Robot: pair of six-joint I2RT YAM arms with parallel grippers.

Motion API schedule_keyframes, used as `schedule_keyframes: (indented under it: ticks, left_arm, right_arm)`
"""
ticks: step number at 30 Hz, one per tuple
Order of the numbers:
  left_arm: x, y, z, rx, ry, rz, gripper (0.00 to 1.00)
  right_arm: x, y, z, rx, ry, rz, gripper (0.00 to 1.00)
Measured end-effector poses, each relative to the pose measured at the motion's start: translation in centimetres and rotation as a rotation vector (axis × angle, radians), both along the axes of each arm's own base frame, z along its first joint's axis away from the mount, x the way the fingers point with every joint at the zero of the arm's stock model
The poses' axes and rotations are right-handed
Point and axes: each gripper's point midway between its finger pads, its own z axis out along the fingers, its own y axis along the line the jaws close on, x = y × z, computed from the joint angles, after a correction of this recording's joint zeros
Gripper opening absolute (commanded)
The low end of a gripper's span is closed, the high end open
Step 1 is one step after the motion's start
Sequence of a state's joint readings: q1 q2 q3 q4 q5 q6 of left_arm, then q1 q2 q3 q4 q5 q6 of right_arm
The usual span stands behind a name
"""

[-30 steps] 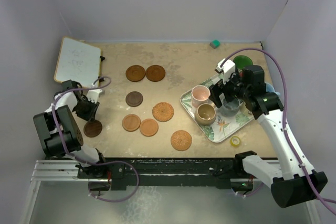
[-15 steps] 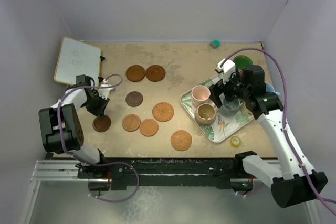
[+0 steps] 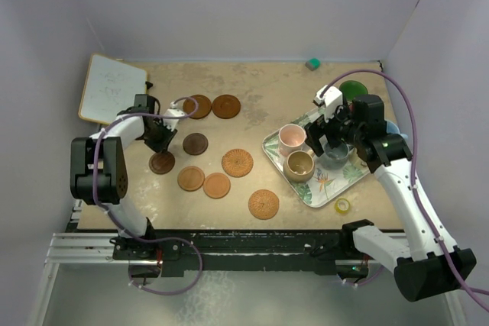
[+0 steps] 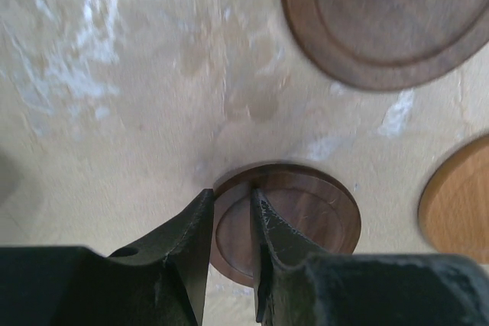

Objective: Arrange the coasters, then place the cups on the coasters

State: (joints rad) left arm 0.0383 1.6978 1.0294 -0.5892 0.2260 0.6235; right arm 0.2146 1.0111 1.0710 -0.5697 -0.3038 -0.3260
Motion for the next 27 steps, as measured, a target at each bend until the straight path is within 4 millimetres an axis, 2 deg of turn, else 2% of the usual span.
schedule_keyframes:
  ticks: [13, 18, 27]
  left_arm:
    - [6.2, -4.6, 0.3, -0.009, -0.086, -0.066, 0.22]
    - [7.8, -5.9, 0.4, -0.015, -0.11, -0.083, 0.22]
    - [9.5, -8.7, 0.5, -0.017, -0.138, -0.118, 0.22]
  right_arm:
    - [0.2, -0.4, -1.1, -0.021, 0.026, -0.021, 1.0]
    - [0.2, -0.5, -1.1, -0.022, 0.026, -0.023, 1.0]
    - [0.3, -0.6, -1.1, -0.023, 0.027, -0.026, 1.0]
